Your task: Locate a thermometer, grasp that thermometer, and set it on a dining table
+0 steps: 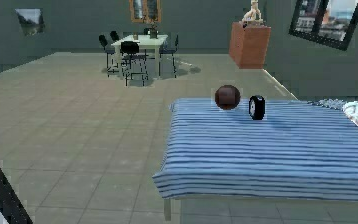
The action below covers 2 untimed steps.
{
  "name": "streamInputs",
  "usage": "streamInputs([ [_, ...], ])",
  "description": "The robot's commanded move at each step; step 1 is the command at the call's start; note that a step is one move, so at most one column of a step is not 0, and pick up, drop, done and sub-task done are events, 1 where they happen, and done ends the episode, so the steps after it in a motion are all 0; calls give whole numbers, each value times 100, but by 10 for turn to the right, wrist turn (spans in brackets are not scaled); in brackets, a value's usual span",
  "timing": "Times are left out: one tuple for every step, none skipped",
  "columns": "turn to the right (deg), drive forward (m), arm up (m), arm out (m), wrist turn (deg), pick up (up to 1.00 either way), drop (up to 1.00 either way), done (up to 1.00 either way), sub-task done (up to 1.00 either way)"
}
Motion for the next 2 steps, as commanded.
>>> streamInputs([
  [-60, 0, 0, 0, 0, 0, 0, 0, 0],
  [0, 30, 0, 0, 0, 0, 0, 0, 0],
])
